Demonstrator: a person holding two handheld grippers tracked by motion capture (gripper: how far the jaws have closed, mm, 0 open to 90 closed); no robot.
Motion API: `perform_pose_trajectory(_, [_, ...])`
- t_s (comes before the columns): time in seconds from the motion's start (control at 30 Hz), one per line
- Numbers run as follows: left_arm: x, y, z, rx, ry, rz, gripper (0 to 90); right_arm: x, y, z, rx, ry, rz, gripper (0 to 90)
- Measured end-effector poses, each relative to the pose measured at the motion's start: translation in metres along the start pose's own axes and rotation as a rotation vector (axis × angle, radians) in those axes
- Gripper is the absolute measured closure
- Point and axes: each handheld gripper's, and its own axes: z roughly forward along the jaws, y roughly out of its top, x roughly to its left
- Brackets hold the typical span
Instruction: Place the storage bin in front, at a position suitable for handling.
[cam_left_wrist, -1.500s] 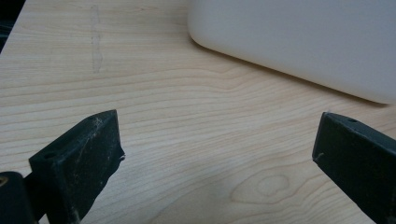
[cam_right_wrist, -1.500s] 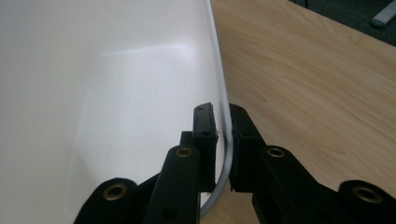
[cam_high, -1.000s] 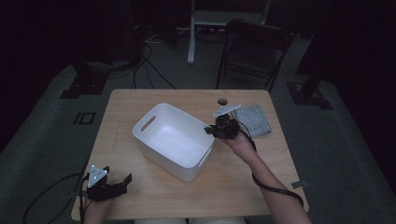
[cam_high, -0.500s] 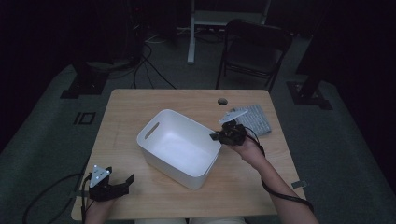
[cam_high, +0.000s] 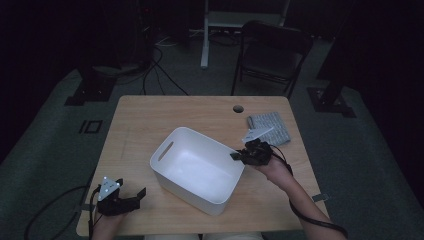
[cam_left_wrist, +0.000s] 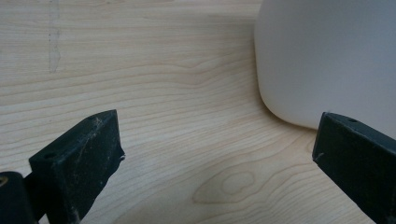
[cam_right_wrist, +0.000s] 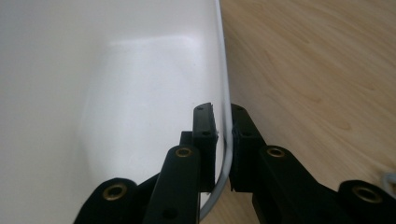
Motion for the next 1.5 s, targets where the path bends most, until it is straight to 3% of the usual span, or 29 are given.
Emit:
perform_pose_trajectory(0.2, [-0.002, 0.003, -0.003, -0.002, -0.006, 0.021, 1.7, 0.005, -0.002, -0.002, 0.008, -0.006, -0.003, 83.5])
perform_pose_trajectory(0.3, [-0.002, 0.010, -0.009, -0.024, -0.016, 0.027, 1.8, 0.006, 0.000, -0.003, -0.021, -0.017, 0.007, 66.7])
perform_pose_trajectory(0.37, [-0.001, 0.016, -0.014, -0.037, -0.032, 0.042, 1.7, 0.008, 0.001, -0.006, -0.047, 0.004, 0.014, 52.8])
perform_pose_trajectory(0.47, [0.000, 0.026, -0.023, -0.060, -0.083, 0.062, 1.7, 0.015, 0.002, -0.014, -0.064, -0.049, 0.007, 42.2])
perform_pose_trajectory(0.63, [-0.003, 0.046, -0.034, -0.098, -0.177, 0.079, 1.8, 0.023, 0.000, -0.034, -0.149, -0.127, 0.083, 33.0])
perform_pose_trajectory(0.73, [-0.006, 0.061, -0.036, -0.108, -0.201, 0.107, 1.8, 0.025, -0.006, -0.045, -0.209, -0.095, 0.181, 29.5])
perform_pose_trajectory(0.8, [-0.007, 0.072, -0.037, -0.119, -0.216, 0.137, 1.8, 0.029, -0.012, -0.051, -0.267, -0.099, 0.217, 29.3])
perform_pose_trajectory(0.87, [-0.007, 0.077, -0.036, -0.124, -0.220, 0.142, 1.8, 0.032, -0.015, -0.053, -0.287, -0.108, 0.220, 27.4])
perform_pose_trajectory(0.9, [-0.006, 0.087, -0.034, -0.137, -0.242, 0.142, 1.8, 0.035, -0.017, -0.055, -0.294, -0.114, 0.218, 25.4])
perform_pose_trajectory(0.93, [-0.007, 0.092, -0.033, -0.138, -0.246, 0.145, 1.8, 0.041, -0.023, -0.059, -0.337, -0.105, 0.219, 21.3])
perform_pose_trajectory(1.03, [-0.008, 0.107, -0.023, -0.137, -0.257, 0.173, 2.5, 0.044, -0.027, -0.059, -0.341, -0.099, 0.228, 21.3])
perform_pose_trajectory(1.1, [-0.010, 0.117, -0.014, -0.130, -0.287, 0.190, 4.3, 0.044, -0.030, -0.057, -0.336, -0.077, 0.247, 27.8])
perform_pose_trajectory(1.17, [-0.012, 0.126, -0.003, -0.115, -0.304, 0.204, 7.0, 0.045, -0.033, -0.055, -0.347, -0.137, 0.251, 30.6])
perform_pose_trajectory(1.2, [-0.014, 0.131, 0.003, -0.106, -0.309, 0.210, 9.3, 0.045, -0.034, -0.054, -0.345, -0.145, 0.253, 30.7])
perform_pose_trajectory(1.27, [-0.017, 0.138, 0.017, -0.085, -0.324, 0.230, 16.5, 0.044, -0.034, -0.050, -0.326, -0.210, 0.237, 38.0])
perform_pose_trajectory(1.3, [-0.017, 0.138, 0.017, -0.085, -0.324, 0.230, 22.4, 0.044, -0.034, -0.050, -0.326, -0.210, 0.237, 38.0])
perform_pose_trajectory(1.4, [-0.021, 0.145, 0.036, -0.043, -0.310, 0.229, 28.6, 0.042, -0.034, -0.046, -0.324, -0.214, 0.232, 45.6])
perform_pose_trajectory(1.47, [-0.021, 0.147, 0.043, -0.028, -0.315, 0.246, 40.5, 0.037, -0.034, -0.042, -0.322, -0.216, 0.242, 51.9])
perform_pose_trajectory(1.5, [-0.021, 0.147, 0.045, -0.019, -0.321, 0.242, 40.5, 0.037, -0.034, -0.042, -0.322, -0.216, 0.242, 51.9])
